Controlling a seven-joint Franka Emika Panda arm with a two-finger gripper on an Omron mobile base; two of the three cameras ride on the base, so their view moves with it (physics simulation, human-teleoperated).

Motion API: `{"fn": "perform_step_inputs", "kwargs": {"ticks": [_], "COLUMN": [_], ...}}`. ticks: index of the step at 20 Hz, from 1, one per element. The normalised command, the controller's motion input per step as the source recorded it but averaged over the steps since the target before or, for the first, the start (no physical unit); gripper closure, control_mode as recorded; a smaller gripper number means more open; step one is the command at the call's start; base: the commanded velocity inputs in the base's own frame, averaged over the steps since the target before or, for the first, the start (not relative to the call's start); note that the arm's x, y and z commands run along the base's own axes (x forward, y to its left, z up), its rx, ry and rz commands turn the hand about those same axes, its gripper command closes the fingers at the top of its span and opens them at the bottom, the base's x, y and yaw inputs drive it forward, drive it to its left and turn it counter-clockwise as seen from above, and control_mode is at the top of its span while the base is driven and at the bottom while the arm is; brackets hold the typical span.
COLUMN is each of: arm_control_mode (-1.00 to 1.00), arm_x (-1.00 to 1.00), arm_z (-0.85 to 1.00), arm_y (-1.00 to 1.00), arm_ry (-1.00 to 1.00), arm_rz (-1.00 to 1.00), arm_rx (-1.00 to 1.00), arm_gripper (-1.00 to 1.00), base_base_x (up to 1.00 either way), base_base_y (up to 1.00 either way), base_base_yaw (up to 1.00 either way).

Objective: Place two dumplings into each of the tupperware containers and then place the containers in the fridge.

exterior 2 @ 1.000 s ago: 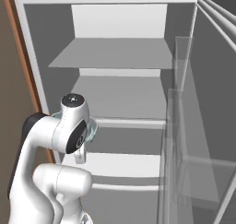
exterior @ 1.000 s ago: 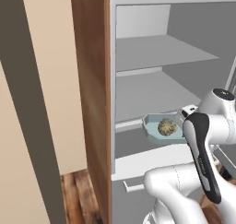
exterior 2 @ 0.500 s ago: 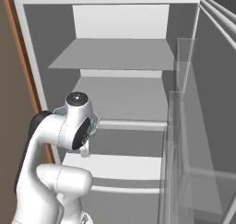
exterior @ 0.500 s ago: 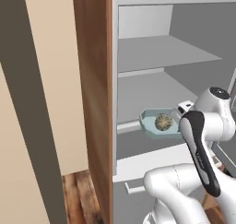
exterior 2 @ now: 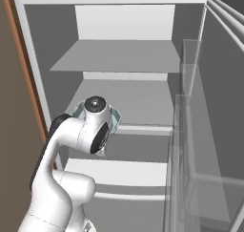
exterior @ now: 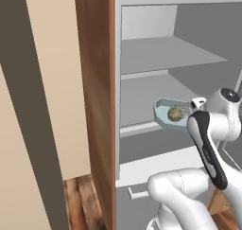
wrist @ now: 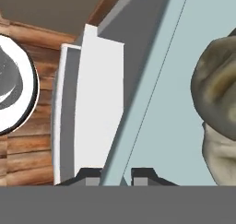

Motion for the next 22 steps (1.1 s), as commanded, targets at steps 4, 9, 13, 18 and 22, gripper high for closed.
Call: {"fn": "perform_step_inputs", "kwargs": {"ticks": [4, 9, 13, 18, 22], "arm_control_mode": [-1.00, -1.00, -1.00, -1.00, -1.00], "arm_x": [0.70, 0.71, 0.82, 0.76, 0.70], "arm_z": [0.08, 0.04, 0.00, 0.00, -0.16], "arm_y": [-0.42, -0.46, -0.68, -0.21, -0.02], "arm_ry": [0.03, 0.04, 0.05, 0.00, 0.00], "arm_rz": [-0.28, -0.29, -0.12, -0.01, 0.00], "arm_rx": [0.00, 0.00, 0.05, 0.03, 0.00], "arm_gripper": [1.00, 1.00, 1.00, 1.00, 1.00], "base_base_x": [0.00, 0.00, 0.00, 0.00, 0.00], "base_base_y": [0.00, 0.00, 0.00, 0.00, 0.00], "base_base_yaw": [0.00, 0.00, 0.00, 0.00, 0.00]}}
